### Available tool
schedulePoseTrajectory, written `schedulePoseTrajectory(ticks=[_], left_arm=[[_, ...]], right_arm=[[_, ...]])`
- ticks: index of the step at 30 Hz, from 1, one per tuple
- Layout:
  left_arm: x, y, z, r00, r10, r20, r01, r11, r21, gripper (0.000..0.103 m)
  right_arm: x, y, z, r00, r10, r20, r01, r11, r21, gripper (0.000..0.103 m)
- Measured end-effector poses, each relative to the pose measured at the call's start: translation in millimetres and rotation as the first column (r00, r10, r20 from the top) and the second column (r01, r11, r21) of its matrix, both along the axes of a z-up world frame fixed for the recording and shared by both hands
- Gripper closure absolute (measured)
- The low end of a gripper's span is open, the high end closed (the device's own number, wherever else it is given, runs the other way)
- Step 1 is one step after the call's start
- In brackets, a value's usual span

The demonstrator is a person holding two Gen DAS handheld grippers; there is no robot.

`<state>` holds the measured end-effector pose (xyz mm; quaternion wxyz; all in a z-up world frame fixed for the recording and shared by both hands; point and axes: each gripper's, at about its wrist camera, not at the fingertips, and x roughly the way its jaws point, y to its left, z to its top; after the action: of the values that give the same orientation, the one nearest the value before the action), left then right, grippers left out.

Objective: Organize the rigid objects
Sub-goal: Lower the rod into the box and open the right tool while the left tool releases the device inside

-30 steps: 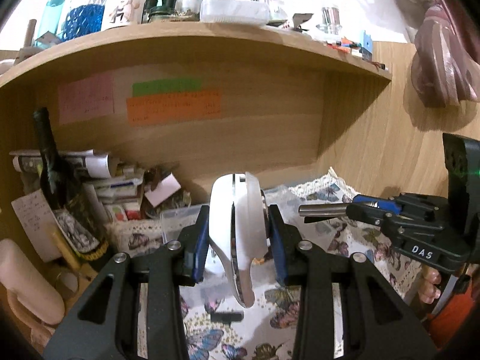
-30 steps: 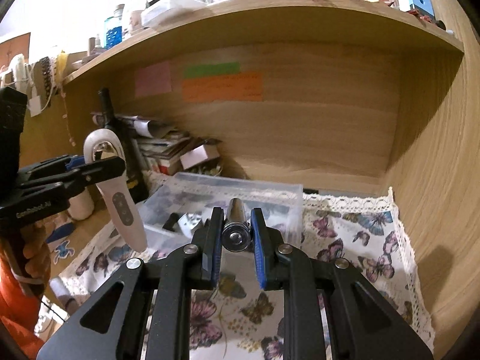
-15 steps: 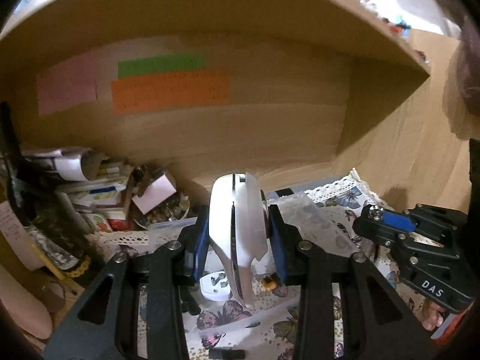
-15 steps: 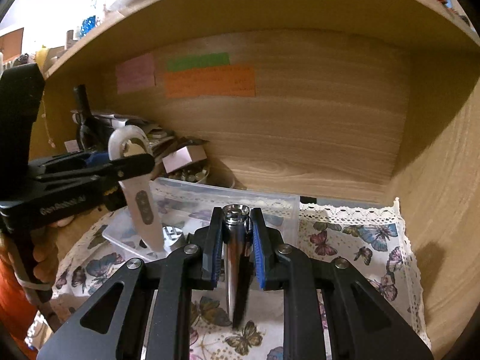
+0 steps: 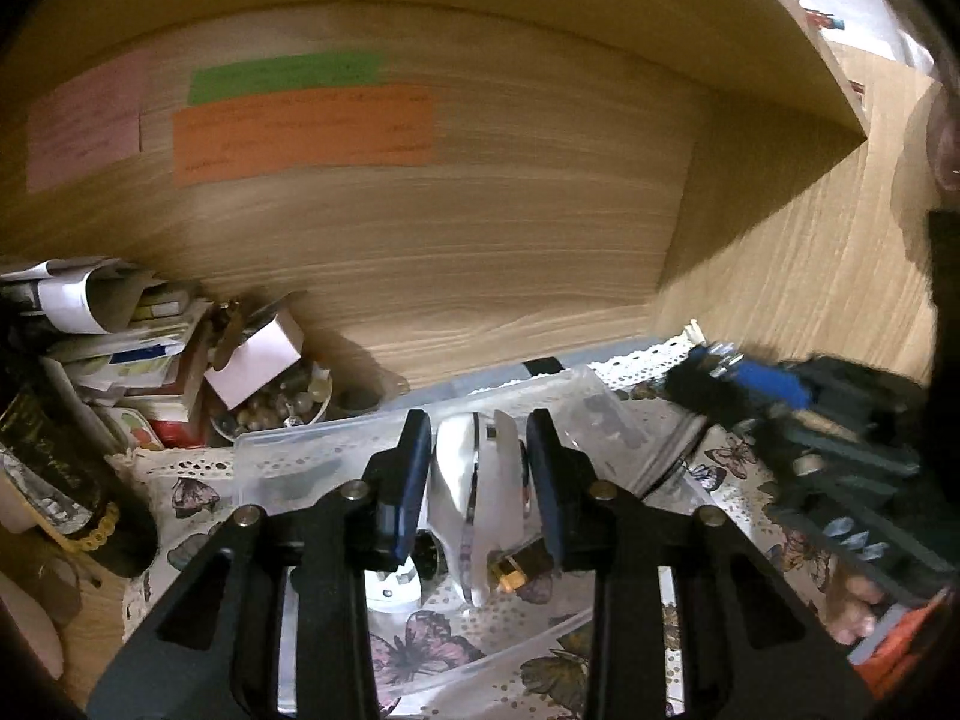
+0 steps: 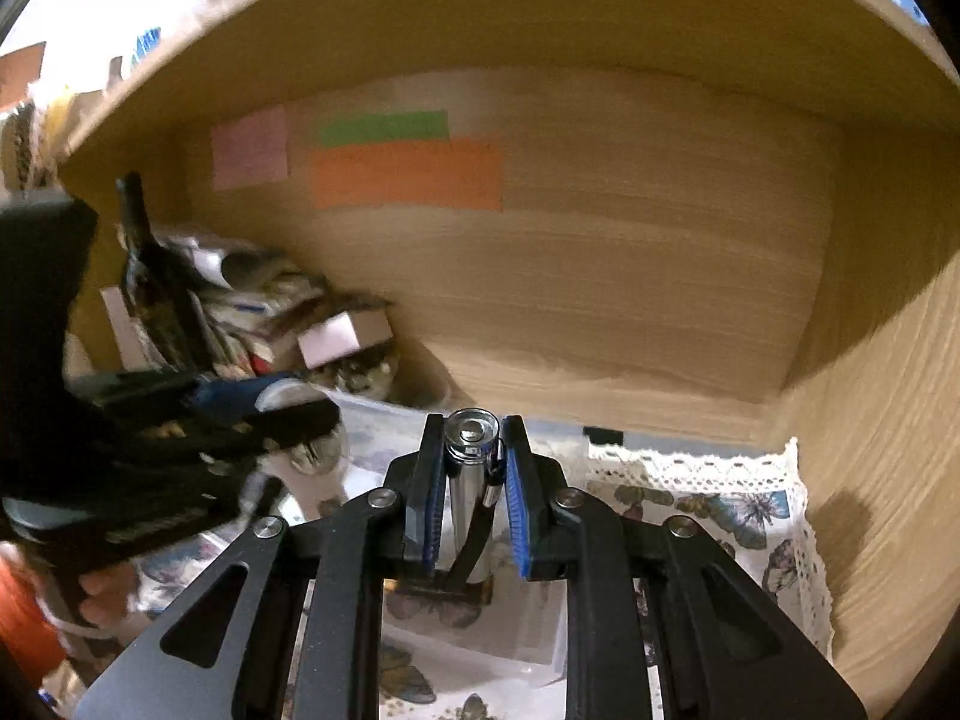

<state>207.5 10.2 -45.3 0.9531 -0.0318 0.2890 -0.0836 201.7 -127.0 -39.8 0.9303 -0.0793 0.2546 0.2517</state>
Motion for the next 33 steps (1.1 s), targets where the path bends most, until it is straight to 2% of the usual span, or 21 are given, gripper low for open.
schedulePoseTrajectory(ticks=[5,12,15,20,23,24,25,27,31,33], left_arm=[[4,2,-3,0.999,0.041,0.000,-0.041,0.998,0.045,0.070],[18,37,-26,0.986,0.128,-0.104,-0.124,0.991,0.045,0.069],[18,40,-35,0.981,0.130,-0.141,-0.123,0.991,0.062,0.069],[9,33,-39,0.984,0.114,-0.136,-0.100,0.990,0.100,0.069],[5,33,-37,0.985,0.116,-0.128,-0.104,0.990,0.100,0.058],[2,33,-35,0.985,0.120,-0.123,-0.108,0.989,0.101,0.051],[-1,34,-34,0.986,0.124,-0.115,-0.113,0.988,0.101,0.045],[-6,36,-32,0.986,0.127,-0.104,-0.117,0.988,0.099,0.042],[-16,38,-28,0.988,0.124,-0.092,-0.116,0.989,0.091,0.031],[-21,38,-25,0.989,0.125,-0.084,-0.117,0.989,0.094,0.030]], right_arm=[[15,2,-23,0.998,-0.025,-0.064,0.023,0.999,-0.040,0.087],[24,1,-32,0.995,-0.062,-0.080,0.054,0.994,-0.092,0.087],[30,4,-36,0.993,-0.062,-0.103,0.052,0.994,-0.099,0.087],[34,17,-43,0.991,-0.038,-0.130,0.023,0.993,-0.114,0.086],[33,23,-41,0.989,-0.014,-0.144,-0.003,0.993,-0.117,0.086],[32,24,-41,0.989,-0.010,-0.147,-0.008,0.993,-0.118,0.085],[31,26,-40,0.989,-0.004,-0.149,-0.014,0.993,-0.119,0.083],[29,25,-39,0.988,0.002,-0.152,-0.020,0.993,-0.114,0.067],[18,24,-30,0.993,0.005,-0.121,-0.017,0.995,-0.096,0.057],[13,23,-26,0.994,0.009,-0.107,-0.019,0.995,-0.094,0.050]])
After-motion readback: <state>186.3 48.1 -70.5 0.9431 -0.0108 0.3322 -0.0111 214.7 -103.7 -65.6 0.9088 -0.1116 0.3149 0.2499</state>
